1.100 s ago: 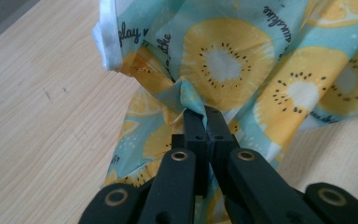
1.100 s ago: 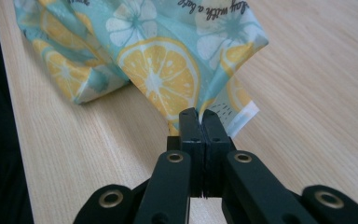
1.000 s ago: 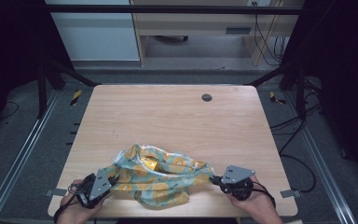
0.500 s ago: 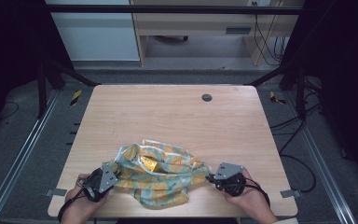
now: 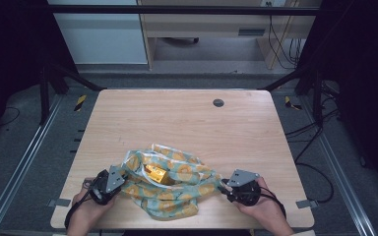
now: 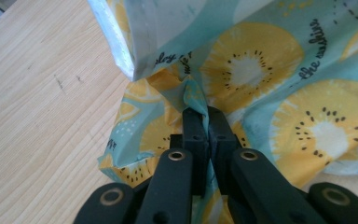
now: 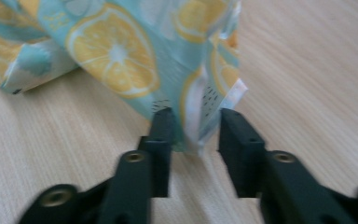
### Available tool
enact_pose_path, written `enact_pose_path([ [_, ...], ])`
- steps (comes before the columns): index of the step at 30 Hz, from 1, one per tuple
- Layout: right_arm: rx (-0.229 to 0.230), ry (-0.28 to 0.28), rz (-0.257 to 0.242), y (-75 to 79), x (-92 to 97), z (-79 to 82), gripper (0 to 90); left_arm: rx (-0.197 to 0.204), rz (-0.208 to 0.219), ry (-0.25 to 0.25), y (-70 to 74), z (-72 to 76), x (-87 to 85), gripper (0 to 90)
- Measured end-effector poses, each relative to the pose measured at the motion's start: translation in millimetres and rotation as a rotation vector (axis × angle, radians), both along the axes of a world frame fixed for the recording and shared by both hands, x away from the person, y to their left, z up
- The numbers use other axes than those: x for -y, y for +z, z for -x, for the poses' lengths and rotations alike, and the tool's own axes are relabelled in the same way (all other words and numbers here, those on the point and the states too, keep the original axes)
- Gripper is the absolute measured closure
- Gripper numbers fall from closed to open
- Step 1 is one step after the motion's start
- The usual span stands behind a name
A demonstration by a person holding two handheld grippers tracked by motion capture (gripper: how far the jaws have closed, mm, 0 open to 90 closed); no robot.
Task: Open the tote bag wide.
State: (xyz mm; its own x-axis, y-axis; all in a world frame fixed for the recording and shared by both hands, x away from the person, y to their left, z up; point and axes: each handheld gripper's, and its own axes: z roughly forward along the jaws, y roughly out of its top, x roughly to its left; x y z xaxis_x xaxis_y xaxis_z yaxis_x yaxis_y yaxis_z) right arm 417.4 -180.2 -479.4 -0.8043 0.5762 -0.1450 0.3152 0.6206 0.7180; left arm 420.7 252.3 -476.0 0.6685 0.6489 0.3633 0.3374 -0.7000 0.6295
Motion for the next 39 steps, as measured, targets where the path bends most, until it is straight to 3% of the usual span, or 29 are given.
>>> enact_pose_path([
  [2, 0.018, -0.032, -0.014, 2.4, 3.5, 1.4, 49.1, -0.004, 0.006, 0.002, 0.1, -1.6, 0.0, 88.4],
  [3, 0.018, -0.032, -0.014, 2.4, 3.5, 1.4, 49.1, -0.004, 0.006, 0.002, 0.1, -1.6, 0.0, 88.3],
  [4, 0.026, -0.055, -0.029, 4.0, 7.6, 3.7, 39.8, -0.004, 0.012, 0.005, -0.2, -2.5, 0.1, 88.1],
  [5, 0.026, -0.055, -0.029, 4.0, 7.6, 3.7, 39.8, -0.007, 0.014, 0.005, -0.3, -3.3, -0.1, 88.1],
  [6, 0.021, -0.078, -0.036, 4.5, 11.7, 4.8, 29.9, -0.007, 0.020, 0.008, -0.5, -3.8, -0.2, 86.1],
  [8, 0.015, -0.105, -0.044, 5.1, 14.9, 5.7, 22.7, -0.002, 0.036, 0.012, 1.7, -2.9, -1.8, 81.1],
  [11, 0.004, -0.119, -0.067, 6.6, 17.2, 5.9, 18.0, 0.008, 0.053, 0.022, 4.2, -1.1, -2.8, 68.9],
  [13, -0.009, -0.129, -0.096, 9.2, 20.0, 6.4, 12.5, 0.012, 0.078, 0.040, 7.4, -0.1, -4.5, 53.7],
  [15, -0.026, -0.133, -0.114, 10.2, 21.8, 6.7, 10.5, -0.020, 0.155, 0.062, 10.3, 1.0, -9.9, 41.7],
  [16, -0.026, -0.133, -0.114, 10.2, 21.8, 6.7, 10.5, -0.020, 0.155, 0.062, 10.3, 1.0, -9.9, 35.8],
  [17, -0.028, -0.132, -0.119, 10.7, 22.3, 7.7, 10.1, -0.024, 0.188, 0.067, 10.7, 1.6, -11.4, 35.8],
  [18, -0.021, -0.118, -0.125, 12.9, 23.7, 9.5, 9.9, -0.039, 0.222, 0.064, 12.7, 3.6, -13.9, 27.1],
  [19, -0.021, -0.118, -0.125, 12.9, 23.7, 9.5, 9.9, -0.039, 0.222, 0.064, 12.7, 3.6, -13.9, 23.9],
  [23, -0.003, -0.106, -0.164, 27.0, 24.4, 15.4, 12.9, -0.031, 0.299, 0.051, 19.8, 11.7, -14.4, 18.7],
  [24, 0.011, -0.091, -0.188, 36.8, 21.7, 17.6, 15.4, -0.022, 0.352, 0.044, 25.8, 15.0, -16.7, 17.2],
  [25, 0.016, -0.084, -0.195, 41.8, 19.4, 17.7, 16.5, -0.011, 0.378, 0.044, 29.0, 16.1, -17.4, 16.5],
  [28, 0.026, -0.077, -0.209, 51.4, 13.8, 15.9, 21.1, 0.011, 0.406, 0.045, 36.6, 17.3, -19.2, 16.3],
  [30, 0.012, -0.061, -0.224, 62.5, 3.1, 8.3, 28.4, 0.033, 0.438, 0.033, 50.7, 15.4, -17.8, 17.1],
  [34, -0.010, -0.047, -0.207, 70.0, -15.8, -5.7, 37.2, 0.035, 0.426, 0.008, 69.0, 7.6, -6.4, 18.8],
  [36, -0.022, -0.049, -0.210, 71.4, -24.7, -13.0, 40.0, 0.016, 0.402, -0.014, 77.1, 1.7, 3.1, 19.7],
  [38, -0.024, -0.048, -0.202, 72.3, -32.7, -19.5, 41.9, 0.006, 0.343, -0.042, 85.5, -6.1, 15.1, 20.2],
  [39, -0.024, -0.048, -0.202, 72.3, -32.7, -19.5, 41.9, 0.006, 0.343, -0.042, 85.5, -6.1, 15.1, 20.5],
])
